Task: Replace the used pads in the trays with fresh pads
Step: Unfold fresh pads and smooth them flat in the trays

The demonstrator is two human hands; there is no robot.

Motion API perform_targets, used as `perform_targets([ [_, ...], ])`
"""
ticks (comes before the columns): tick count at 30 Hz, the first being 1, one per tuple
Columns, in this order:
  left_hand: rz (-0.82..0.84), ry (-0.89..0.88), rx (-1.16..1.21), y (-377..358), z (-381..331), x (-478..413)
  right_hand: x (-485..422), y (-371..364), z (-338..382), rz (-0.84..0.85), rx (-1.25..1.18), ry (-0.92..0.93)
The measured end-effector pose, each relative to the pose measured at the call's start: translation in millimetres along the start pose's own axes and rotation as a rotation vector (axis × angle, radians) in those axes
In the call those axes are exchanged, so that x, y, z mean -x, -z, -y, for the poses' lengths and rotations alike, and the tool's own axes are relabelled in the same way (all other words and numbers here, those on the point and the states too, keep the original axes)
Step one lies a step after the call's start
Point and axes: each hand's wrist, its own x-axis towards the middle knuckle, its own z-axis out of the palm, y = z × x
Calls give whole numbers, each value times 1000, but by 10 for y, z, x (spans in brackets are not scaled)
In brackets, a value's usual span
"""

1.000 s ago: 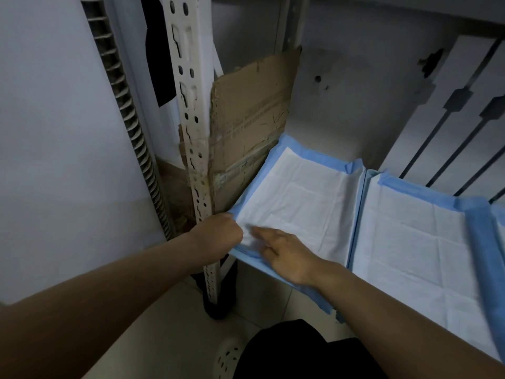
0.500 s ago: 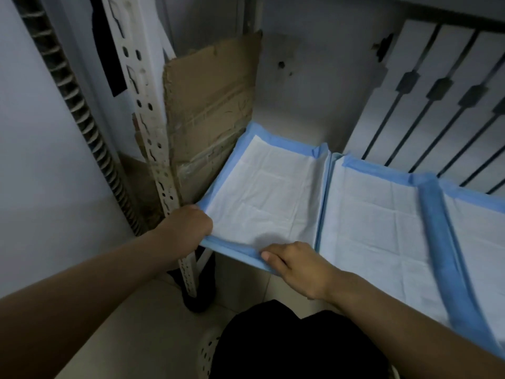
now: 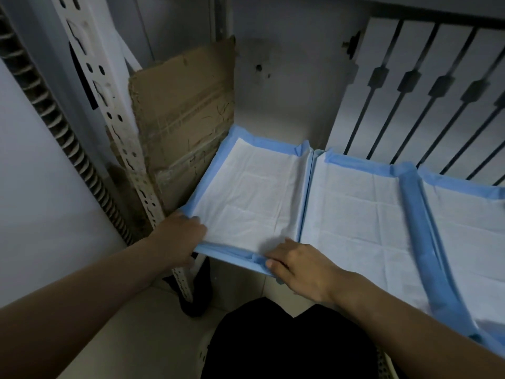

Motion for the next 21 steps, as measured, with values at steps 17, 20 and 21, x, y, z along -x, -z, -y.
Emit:
perform_targets([
  [17,-435,-328,358,-170,-766,-284,-442,350,-282,213,395,-18],
  [20,-470,-332,373,-174,-743,-259,-530,436,-468,182,516,-88],
  [21,-461,-331,389,-152,-744,-248,-544,441,-485,176,523,-98],
])
